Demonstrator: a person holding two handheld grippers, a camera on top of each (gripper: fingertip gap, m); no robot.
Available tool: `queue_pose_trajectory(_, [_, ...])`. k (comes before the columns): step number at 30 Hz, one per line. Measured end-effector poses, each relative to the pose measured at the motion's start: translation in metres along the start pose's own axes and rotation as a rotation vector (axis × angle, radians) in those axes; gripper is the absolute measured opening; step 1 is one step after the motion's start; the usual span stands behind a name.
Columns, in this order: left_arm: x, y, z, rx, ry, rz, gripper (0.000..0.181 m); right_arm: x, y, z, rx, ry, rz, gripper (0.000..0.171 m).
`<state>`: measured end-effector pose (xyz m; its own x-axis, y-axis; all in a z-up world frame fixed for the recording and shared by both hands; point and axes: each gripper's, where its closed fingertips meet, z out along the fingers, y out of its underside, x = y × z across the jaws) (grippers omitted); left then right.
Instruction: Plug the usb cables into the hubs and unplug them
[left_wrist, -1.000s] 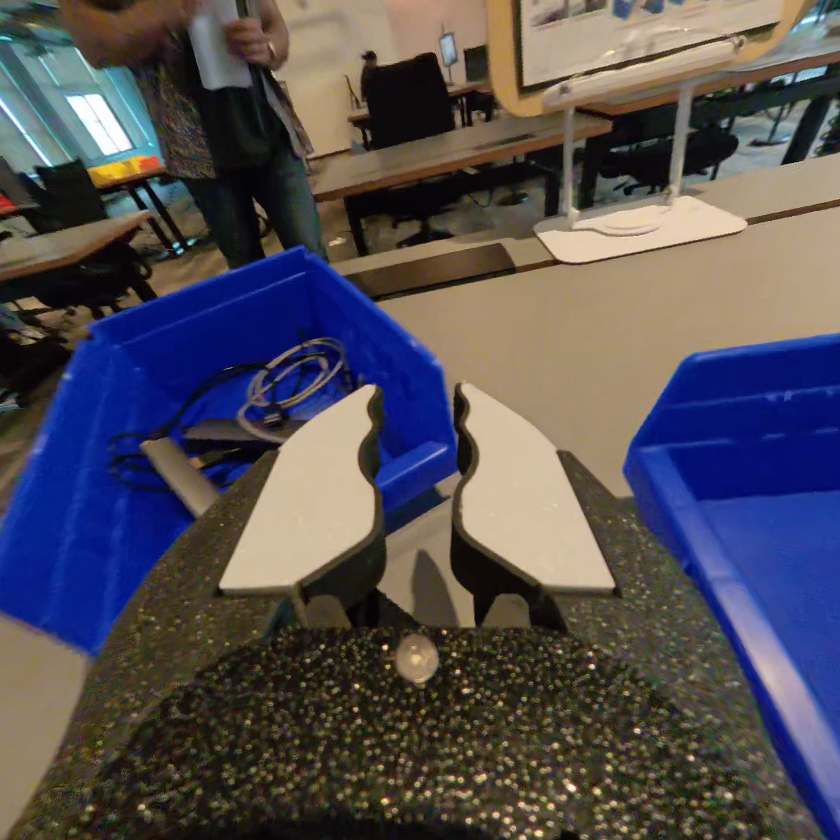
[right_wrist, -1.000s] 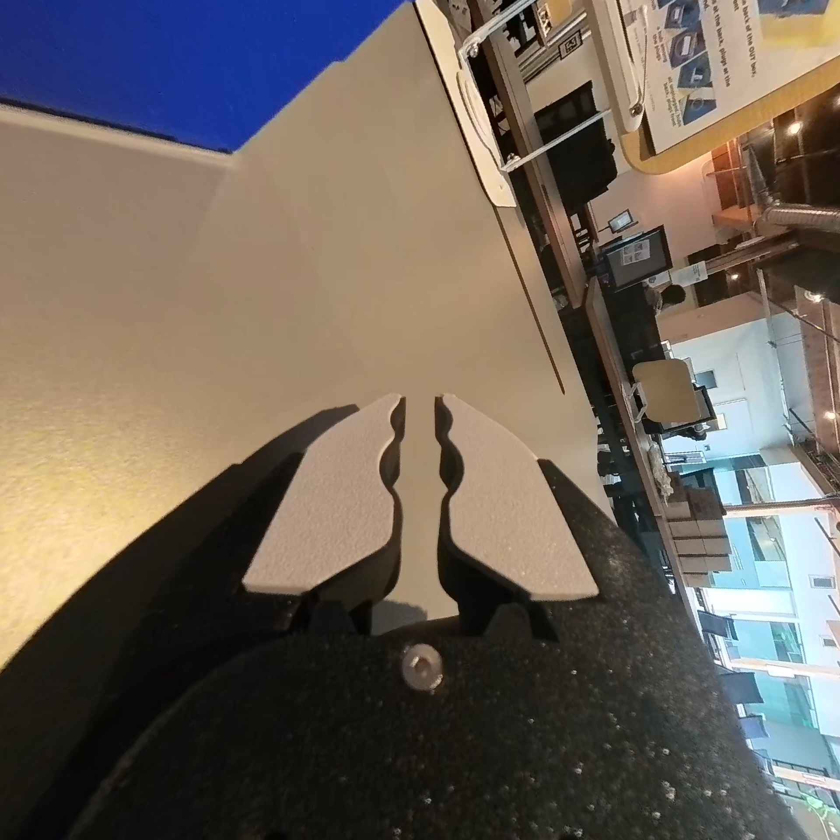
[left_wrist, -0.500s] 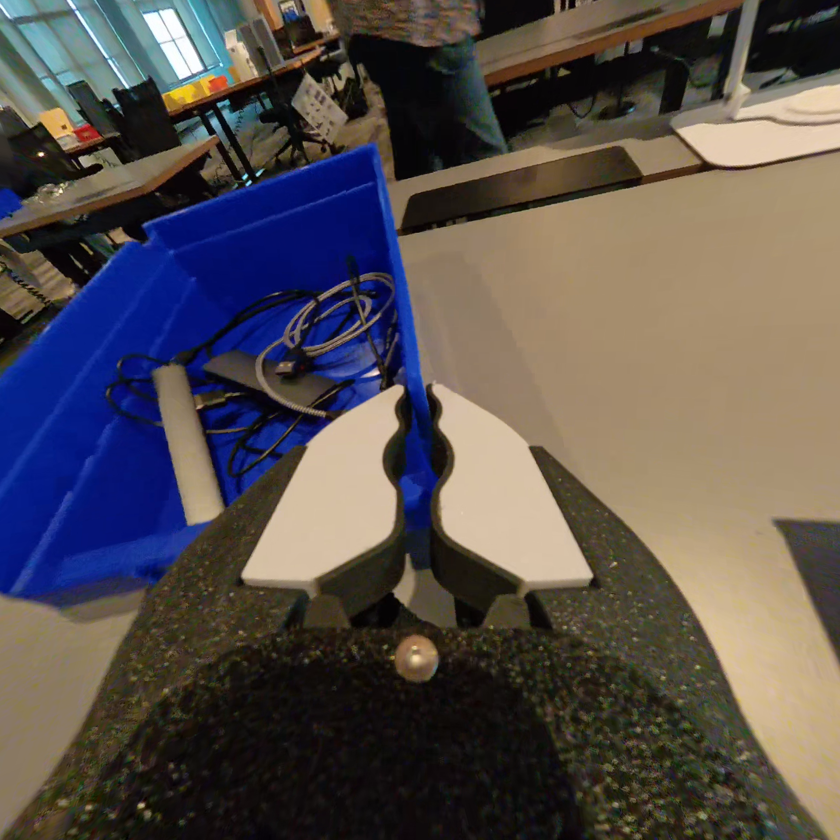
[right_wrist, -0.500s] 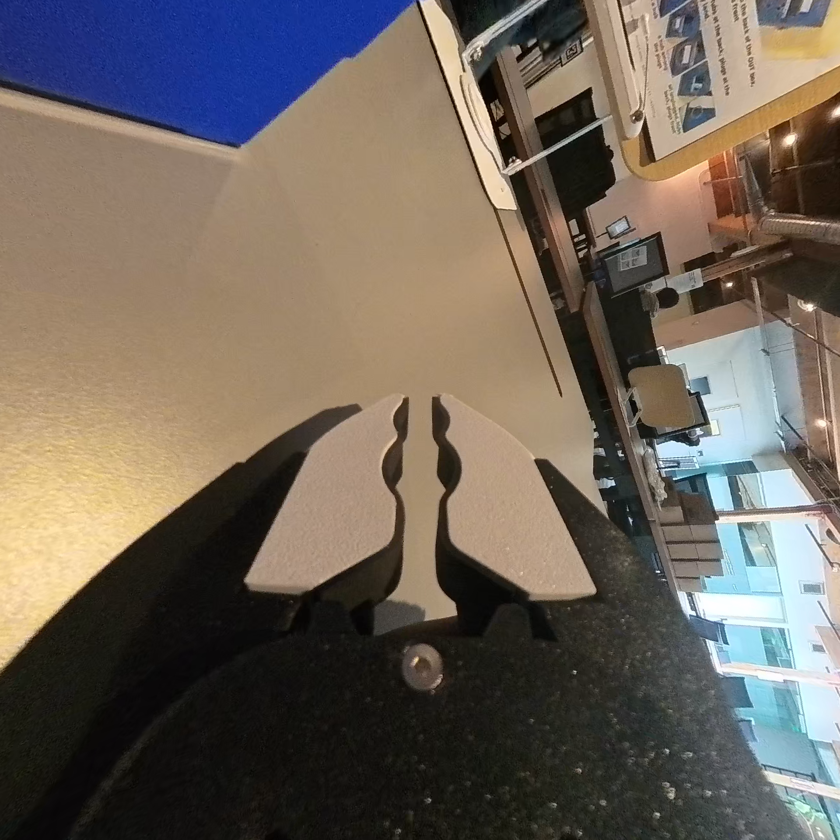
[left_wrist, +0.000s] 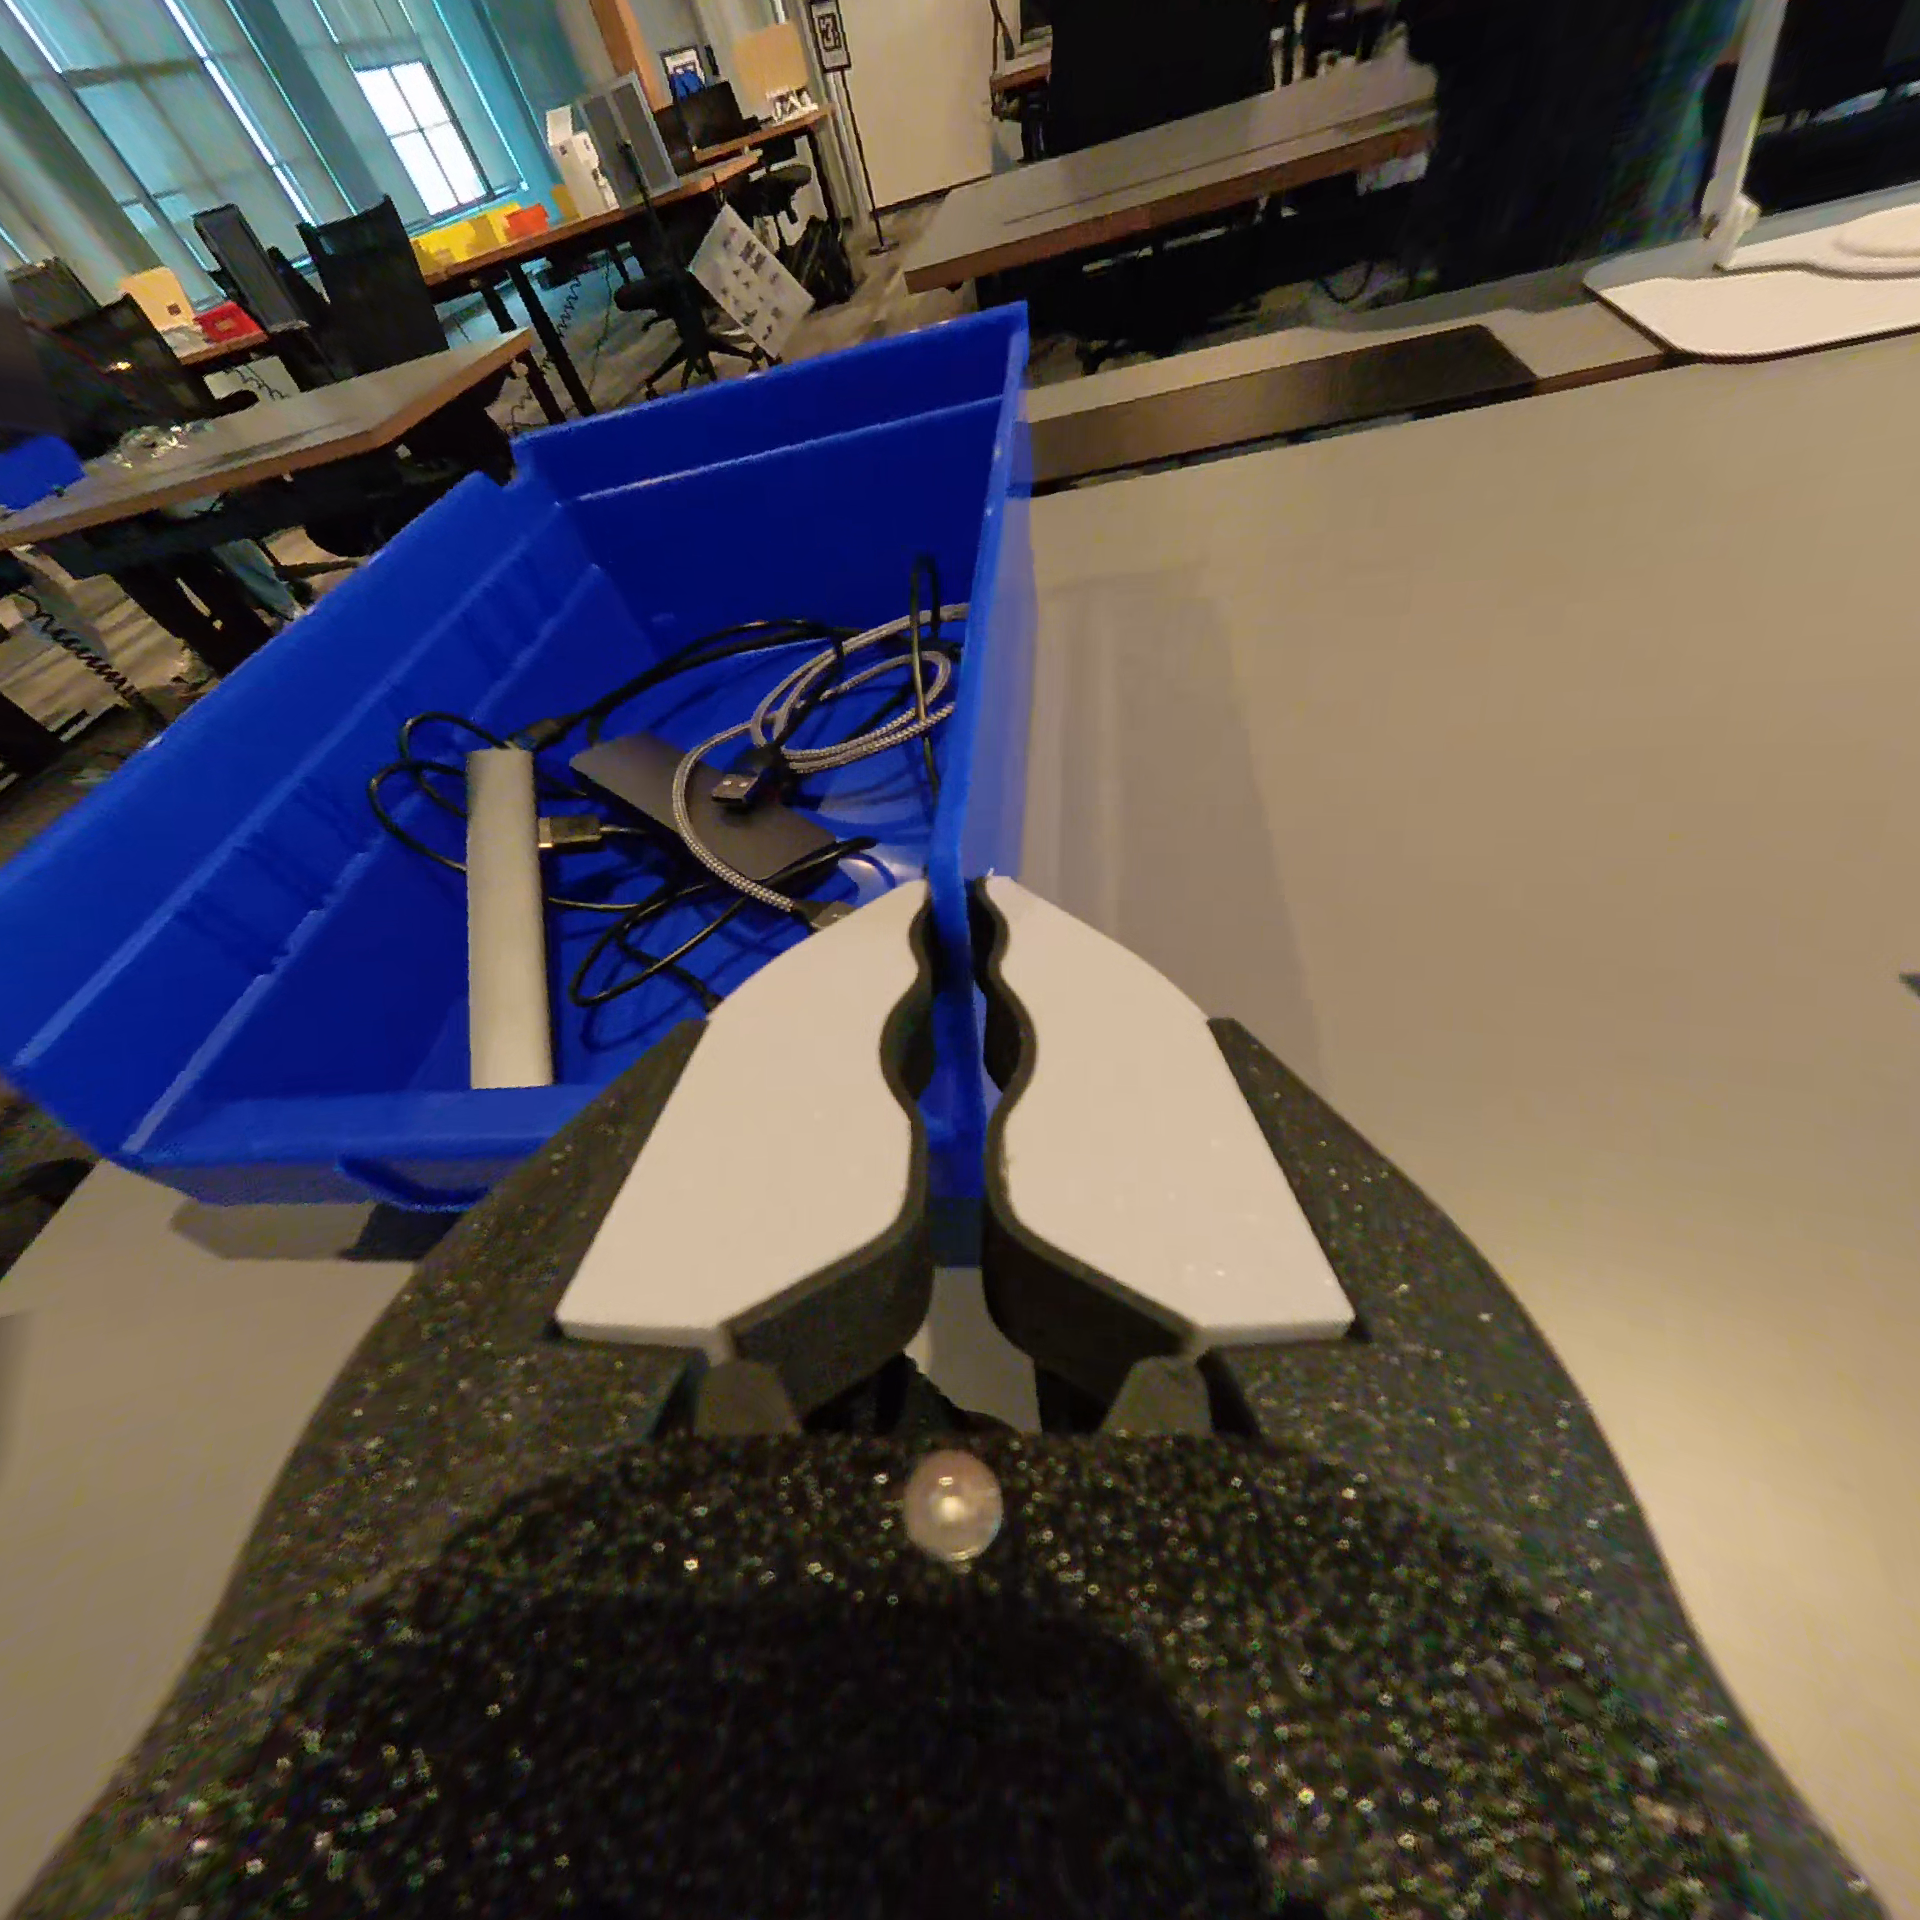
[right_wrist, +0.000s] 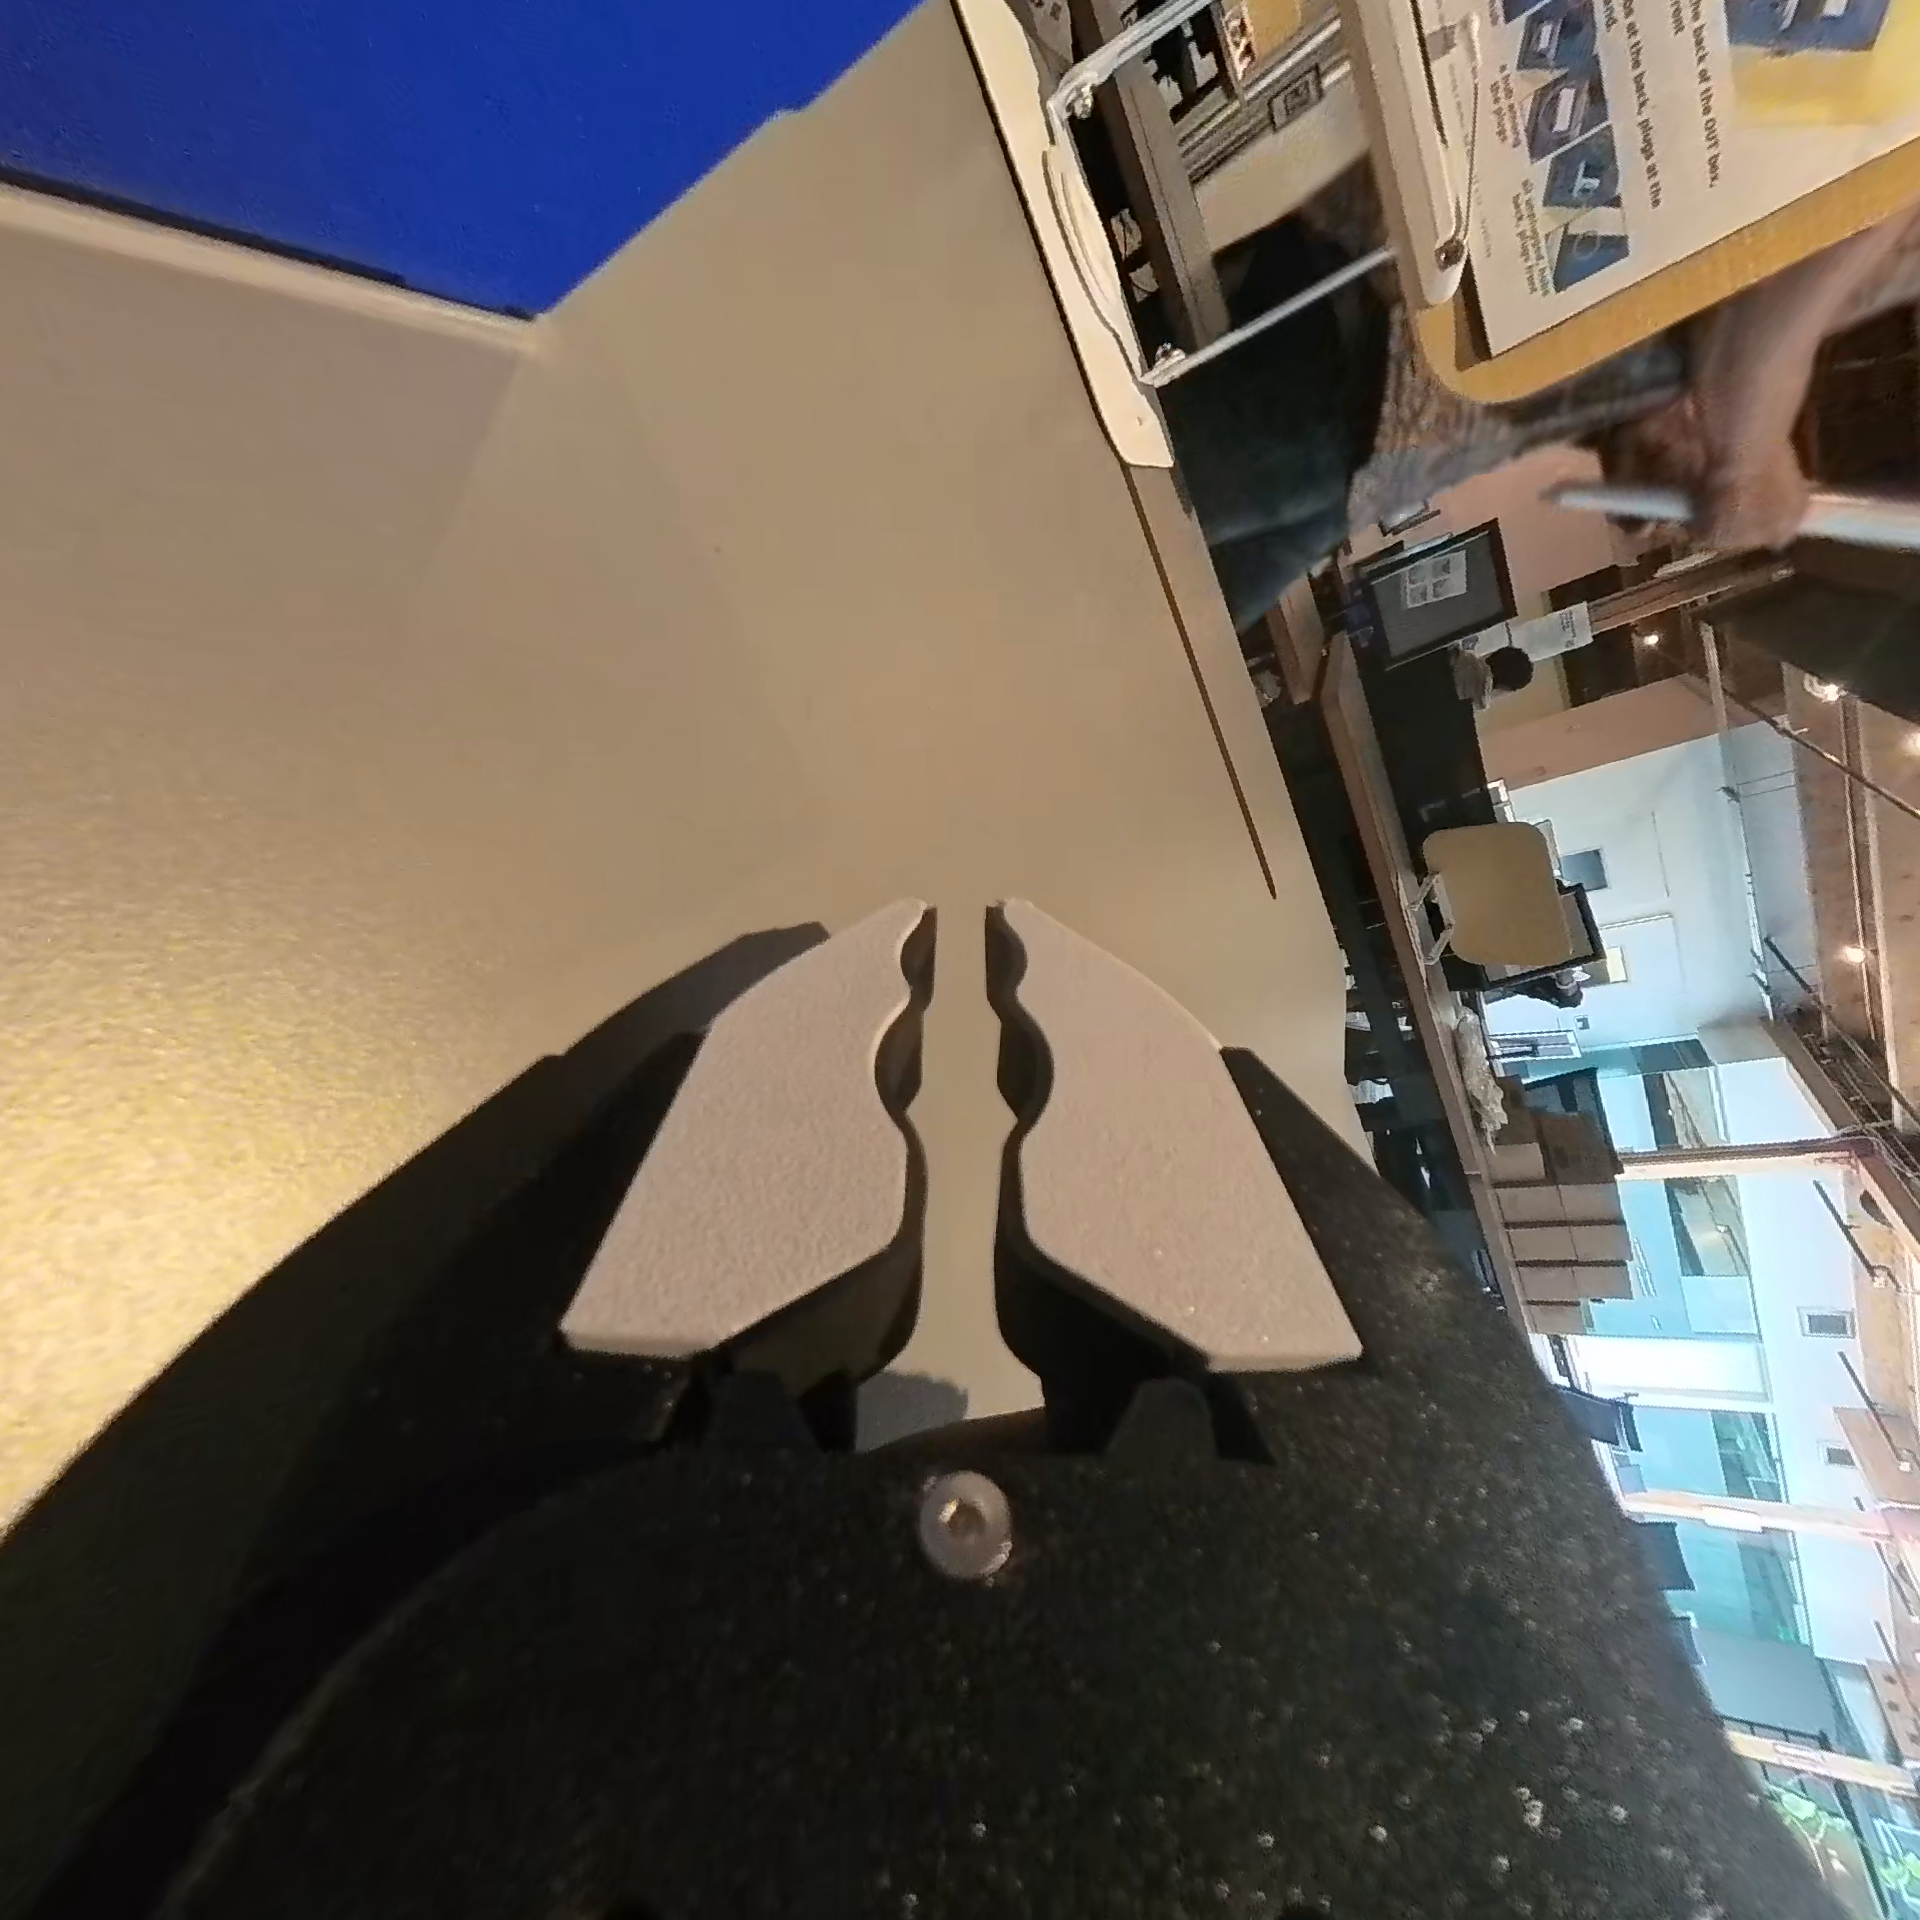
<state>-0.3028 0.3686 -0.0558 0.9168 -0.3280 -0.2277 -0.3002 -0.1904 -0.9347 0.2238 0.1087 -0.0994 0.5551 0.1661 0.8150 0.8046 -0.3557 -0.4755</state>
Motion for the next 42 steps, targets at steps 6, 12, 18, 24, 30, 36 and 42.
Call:
queue_pose_trajectory(6, [0.001,0.000,-0.001,0.002,-0.021,0.019,0.005,0.000,0.000,0.000,0.004,-0.002,0.011,0.010])
queue_pose_trajectory(12, [0.000,0.000,-0.001,0.002,-0.040,0.035,0.005,0.009,-0.003,-0.007,0.044,0.005,0.103,0.010])
queue_pose_trajectory(18, [0.001,-0.009,-0.011,0.088,-0.135,0.144,0.019,0.048,-0.045,-0.072,0.283,-0.089,0.465,0.013])
queue_pose_trajectory(24, [0.003,-0.023,-0.028,0.223,-0.162,0.164,0.026,0.019,-0.154,-0.180,0.693,-0.491,0.507,0.016])
queue_pose_trajectory(30, [0.008,-0.025,-0.033,0.255,-0.134,0.157,0.026,-0.050,-0.193,-0.179,0.596,-0.530,0.192,0.023])
queue_pose_trajectory(36, [0.022,-0.023,-0.035,0.241,-0.111,0.233,0.026,-0.067,-0.182,-0.160,0.466,-0.490,0.090,0.023])
queue_pose_trajectory(42, [0.025,-0.022,-0.034,0.236,-0.101,0.247,0.025,-0.035,-0.149,-0.127,0.303,-0.313,0.104,0.022])
